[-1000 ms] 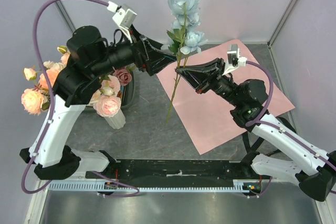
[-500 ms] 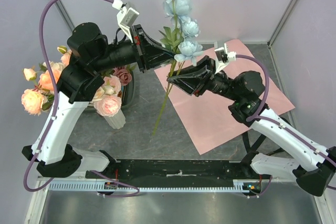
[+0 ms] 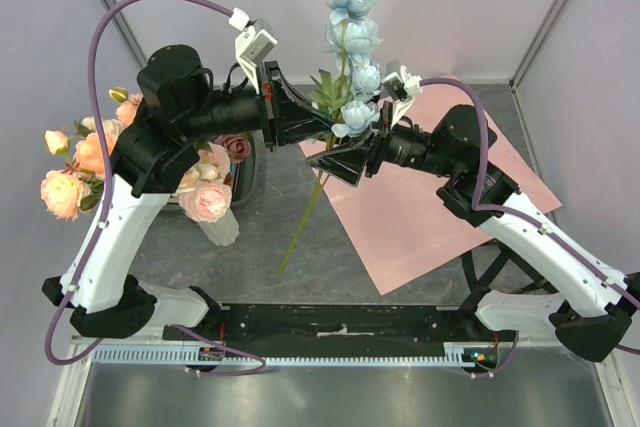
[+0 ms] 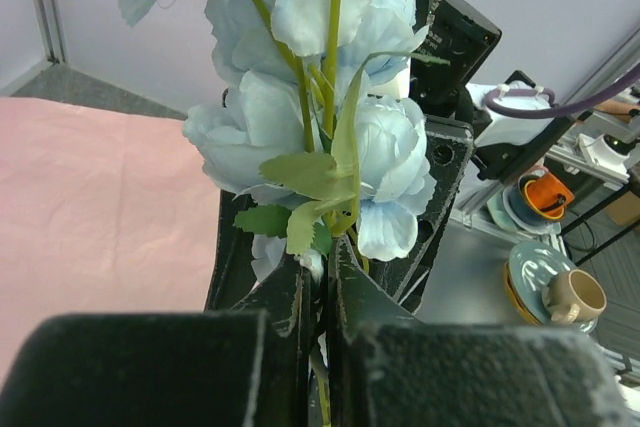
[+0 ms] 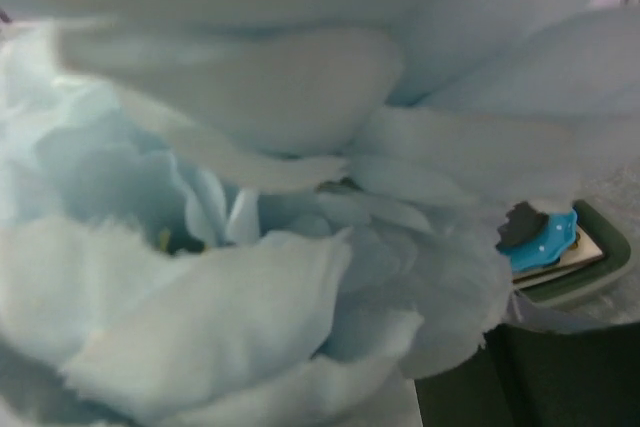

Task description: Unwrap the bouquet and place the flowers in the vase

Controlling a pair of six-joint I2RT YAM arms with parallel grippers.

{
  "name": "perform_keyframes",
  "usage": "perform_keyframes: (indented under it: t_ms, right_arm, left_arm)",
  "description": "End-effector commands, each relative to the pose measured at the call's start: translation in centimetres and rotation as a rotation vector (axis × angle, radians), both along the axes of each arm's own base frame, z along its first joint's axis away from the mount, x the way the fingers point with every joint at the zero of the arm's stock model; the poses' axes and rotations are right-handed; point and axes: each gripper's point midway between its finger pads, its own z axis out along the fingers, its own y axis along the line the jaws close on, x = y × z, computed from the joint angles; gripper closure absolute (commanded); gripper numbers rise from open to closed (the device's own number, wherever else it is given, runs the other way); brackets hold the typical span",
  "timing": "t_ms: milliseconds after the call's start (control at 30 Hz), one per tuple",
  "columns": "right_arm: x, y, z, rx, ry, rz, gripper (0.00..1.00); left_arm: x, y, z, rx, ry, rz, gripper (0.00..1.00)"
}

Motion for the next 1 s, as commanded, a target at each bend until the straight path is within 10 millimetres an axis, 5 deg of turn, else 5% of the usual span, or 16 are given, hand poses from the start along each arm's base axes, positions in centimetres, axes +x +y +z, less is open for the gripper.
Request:
perform_keyframes:
  t_ms: [0,100,200,333,400,433,467,567,633,700,733,967]
  right_arm:
    - [-1.1,-0.6,0.5,-0.024,-0.027,0.025,0.28]
    - [-1.3,-0.7,0.5,-0.03,-0.025,0.031,0.3]
    - [-2.0,-0.3,0.5,-0.024,-0.011,0.083,0.45]
    - [-2.2,-0.1,0.6,-0.029,-0.019,0.108,1.0]
    - [-2.1,-0.3,1.4,0.018,-0.041,0.086,1.0]
    - [-1.5,-0.4,0.7,0.034,-0.019,0.045,1.0]
    - [-1.2,-0.3,1.1,0.066,-0.045,0.018,1.0]
    - [0.1,0.9,0.2,0.077,-0.104,-0.107,1.0]
    - [-0.8,2.4,-0.5,0.098,-0.139,-0.137,1.0]
    - [0.2,2.4,0.1,0.161,-0.209,-0.28,1.0]
    - [-0.5,3.5,-0.1,0.166,-0.22,-0.286,1.0]
    - [-0.1,6.6,0.4,0.183,-0.32,-0.457,1.0]
  left_arm:
    - [-1.4,0.7,0.6,0.018,-0.065,-0.037,0.98]
    - [-1.4,0.8,0.5,0.024,-0.073,-0.037,0.98]
    - [-1.4,0.7,0.3,0.028,-0.072,-0.048,0.98]
    - [-1.5,0.8,0.2,0.034,-0.073,-0.049,0.98]
    - [-1.1,1.3,0.7,0.03,-0.061,0.004,0.95]
    - [-1.0,1.7,1.1,0.024,-0.061,0.038,0.87]
    - [-0.9,2.1,1.7,0.011,-0.072,0.067,0.68]
    - [-1.7,4.8,4.3,-0.052,-0.125,0.192,0.43]
    - [-3.2,7.4,6.6,-0.116,-0.196,0.264,0.38]
    - [-4.1,9.2,7.9,-0.157,-0.24,0.319,0.36]
    - [-6.1,11.2,9.4,-0.213,-0.29,0.341,0.36]
    - [-10.8,17.6,11.3,-0.343,-0.402,0.473,0.34]
